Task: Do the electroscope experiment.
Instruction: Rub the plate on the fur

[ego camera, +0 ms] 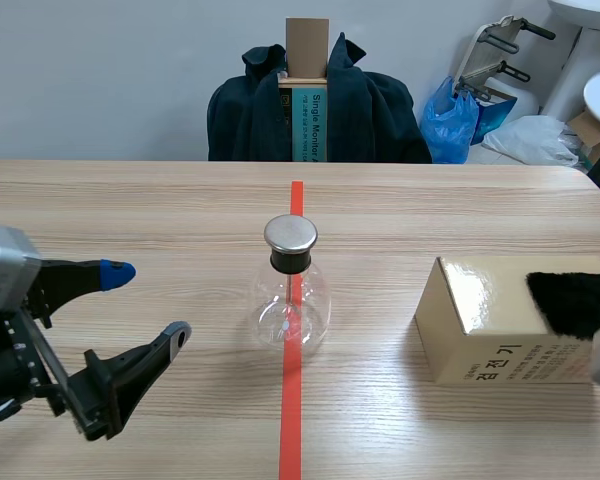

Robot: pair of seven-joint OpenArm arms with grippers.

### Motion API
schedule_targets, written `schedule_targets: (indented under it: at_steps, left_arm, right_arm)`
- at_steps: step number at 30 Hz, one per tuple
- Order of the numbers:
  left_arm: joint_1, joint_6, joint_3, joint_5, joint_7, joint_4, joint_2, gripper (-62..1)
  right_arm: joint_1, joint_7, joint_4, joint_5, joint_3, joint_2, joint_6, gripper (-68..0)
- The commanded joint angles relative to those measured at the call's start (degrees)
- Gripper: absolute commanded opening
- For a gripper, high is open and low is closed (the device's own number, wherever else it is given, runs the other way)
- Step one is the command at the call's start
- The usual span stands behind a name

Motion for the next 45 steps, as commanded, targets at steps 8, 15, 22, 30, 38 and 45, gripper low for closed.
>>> schedule_targets:
  at_steps: [8,15,22,30,38,45]
  left_arm:
    - [18.45,-0.07,-12.37,0.76,7.72,19.08,-1.81,1.4]
    - [27.52,-0.07,-19.06,0.74,8.24,25.99,-1.79,1.4]
    - [28.33,-0.07,-19.69,0.76,8.48,26.32,-1.79,1.4]
    - [28.3,-0.07,-19.69,0.76,8.85,26.32,-1.79,1.4]
    - [28.3,-0.07,-19.69,0.76,8.85,26.32,-1.77,1.4]
    - [28.3,-0.07,-19.67,0.76,9.73,26.32,-1.77,1.4]
  right_arm:
    - [0.61,2.03,-10.69,0.22,0.85,0.0,-3.5,-66.9]
    - [3.69,2.93,-17.2,1.07,0.85,0.02,-3.5,-66.9]
    - [9.09,6.78,-24.63,0.83,0.72,0.0,-3.5,-66.9]
    - [12.85,8.52,-30.86,0.13,-1.49,0.0,-3.5,-66.9]
    - [12.81,11.45,-32.54,-2.21,-1.6,0.0,-1.07,-66.9]
    - [12.66,4.31,-32.63,-2.56,-1.75,0.02,-0.61,-66.9]
